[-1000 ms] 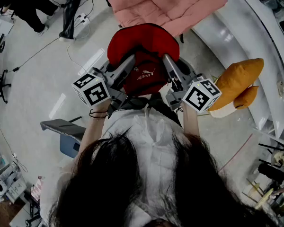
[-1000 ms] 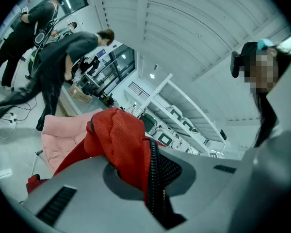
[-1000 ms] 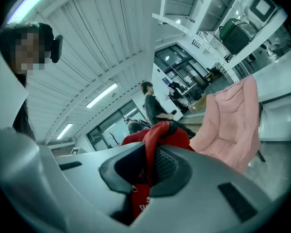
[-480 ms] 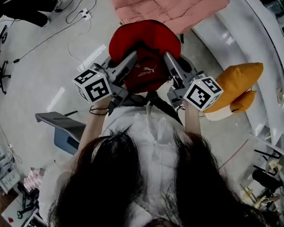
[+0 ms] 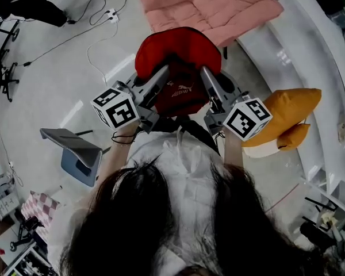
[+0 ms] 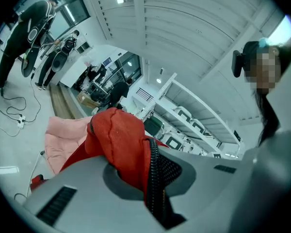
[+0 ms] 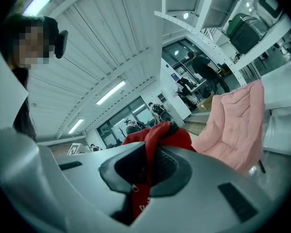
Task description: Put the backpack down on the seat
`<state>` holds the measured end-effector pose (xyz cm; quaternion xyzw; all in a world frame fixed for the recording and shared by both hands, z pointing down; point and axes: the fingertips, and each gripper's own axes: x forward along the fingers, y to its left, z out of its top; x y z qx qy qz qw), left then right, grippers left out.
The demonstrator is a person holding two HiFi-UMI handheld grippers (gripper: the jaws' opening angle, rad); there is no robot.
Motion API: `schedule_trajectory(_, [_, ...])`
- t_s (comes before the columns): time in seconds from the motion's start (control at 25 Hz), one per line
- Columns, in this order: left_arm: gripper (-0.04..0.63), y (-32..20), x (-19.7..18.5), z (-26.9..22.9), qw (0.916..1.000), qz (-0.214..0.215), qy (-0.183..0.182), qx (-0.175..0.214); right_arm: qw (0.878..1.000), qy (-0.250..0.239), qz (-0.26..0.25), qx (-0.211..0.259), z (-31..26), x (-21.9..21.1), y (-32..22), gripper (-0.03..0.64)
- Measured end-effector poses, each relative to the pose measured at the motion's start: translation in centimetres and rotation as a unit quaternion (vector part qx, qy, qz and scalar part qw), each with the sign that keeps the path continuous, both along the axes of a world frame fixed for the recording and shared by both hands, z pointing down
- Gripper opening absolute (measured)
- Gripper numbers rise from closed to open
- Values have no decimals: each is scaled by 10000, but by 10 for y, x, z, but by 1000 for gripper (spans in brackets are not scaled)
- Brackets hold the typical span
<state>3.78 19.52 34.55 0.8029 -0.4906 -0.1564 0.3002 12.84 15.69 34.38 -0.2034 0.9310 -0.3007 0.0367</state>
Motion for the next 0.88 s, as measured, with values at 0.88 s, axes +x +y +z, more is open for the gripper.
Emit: schedule_trajectory(0.88, [46,-120,-111,-1,9990,415,-100,-145,9994,67,322,-96,-2,-122,-99,41])
